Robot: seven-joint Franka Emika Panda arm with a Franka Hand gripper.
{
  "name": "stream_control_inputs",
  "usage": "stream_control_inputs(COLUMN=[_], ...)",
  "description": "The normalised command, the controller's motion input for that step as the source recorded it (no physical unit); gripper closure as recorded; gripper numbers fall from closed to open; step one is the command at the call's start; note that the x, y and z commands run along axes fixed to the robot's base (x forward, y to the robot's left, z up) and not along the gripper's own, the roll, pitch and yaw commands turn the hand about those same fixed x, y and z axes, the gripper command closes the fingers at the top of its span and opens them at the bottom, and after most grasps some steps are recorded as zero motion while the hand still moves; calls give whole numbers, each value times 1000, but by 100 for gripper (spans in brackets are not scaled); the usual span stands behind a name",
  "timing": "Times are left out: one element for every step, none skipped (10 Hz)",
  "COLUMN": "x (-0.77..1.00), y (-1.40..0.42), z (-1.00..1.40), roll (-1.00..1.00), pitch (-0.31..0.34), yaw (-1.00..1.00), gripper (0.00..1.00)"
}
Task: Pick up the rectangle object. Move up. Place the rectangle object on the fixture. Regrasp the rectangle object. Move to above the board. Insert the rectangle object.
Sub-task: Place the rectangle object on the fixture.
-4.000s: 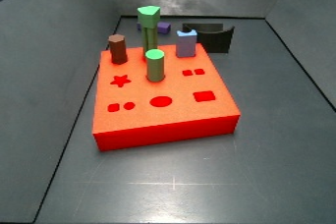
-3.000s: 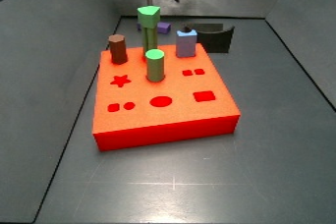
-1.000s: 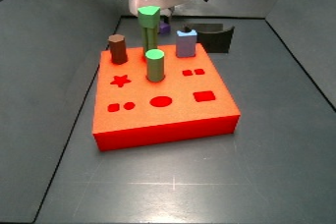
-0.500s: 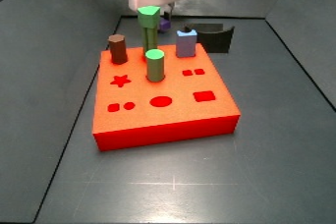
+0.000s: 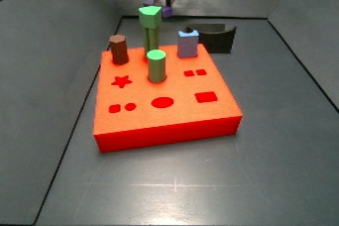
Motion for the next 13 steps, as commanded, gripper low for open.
stream_control_inputs(x=[-14, -16, -19, -20, -23, -27, -31, -31, -28, -23, -14, -10, -5], y=[-2, -2, -3, -6, -10, -11, -15, -14, -8, -7, -6, -5, 0], z=[1000, 1000, 1000, 1000, 1000, 1000, 1000, 931, 764, 635, 459, 366, 183], roll=[39, 59, 74, 91, 99, 111, 121, 115, 108, 102, 101, 98, 96], pitch=[31, 50, 71, 94, 100, 102, 105, 101, 98, 97, 102, 106, 116], yaw=[-1, -5, -1, 10, 19, 27, 35, 35, 34, 33, 34, 34, 34], gripper=[100, 100, 100, 100, 100, 100, 100, 100, 100, 100, 100, 100, 100])
